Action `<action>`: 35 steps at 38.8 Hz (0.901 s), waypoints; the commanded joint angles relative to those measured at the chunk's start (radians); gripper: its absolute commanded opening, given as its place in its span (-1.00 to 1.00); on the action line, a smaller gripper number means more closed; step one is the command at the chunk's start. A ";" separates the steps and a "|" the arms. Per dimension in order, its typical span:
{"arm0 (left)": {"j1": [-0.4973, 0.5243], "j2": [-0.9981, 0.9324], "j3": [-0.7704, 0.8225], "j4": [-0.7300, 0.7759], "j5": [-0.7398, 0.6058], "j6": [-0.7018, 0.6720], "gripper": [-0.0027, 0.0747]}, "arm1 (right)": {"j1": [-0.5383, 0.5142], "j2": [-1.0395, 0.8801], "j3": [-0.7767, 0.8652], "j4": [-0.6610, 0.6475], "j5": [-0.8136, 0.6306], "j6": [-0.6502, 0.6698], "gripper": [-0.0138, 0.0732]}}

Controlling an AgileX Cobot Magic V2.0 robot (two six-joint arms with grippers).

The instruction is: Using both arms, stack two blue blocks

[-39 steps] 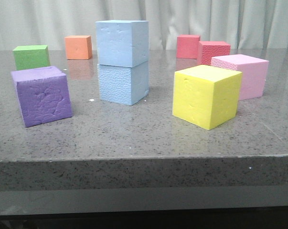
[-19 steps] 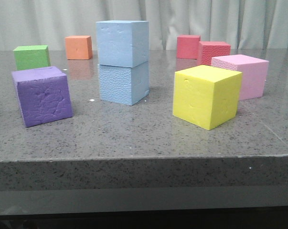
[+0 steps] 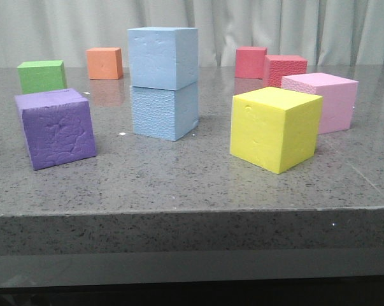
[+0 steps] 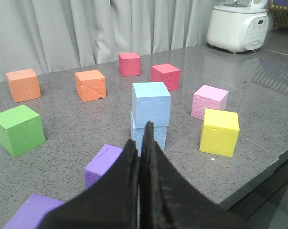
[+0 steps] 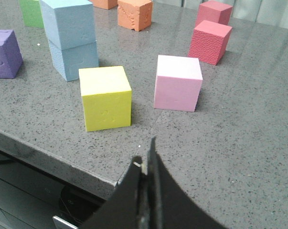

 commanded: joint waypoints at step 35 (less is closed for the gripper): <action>0.457 -0.301 0.479 -0.010 -0.406 0.001 -0.98 | -0.008 0.010 -0.025 0.002 -0.071 -0.001 -0.84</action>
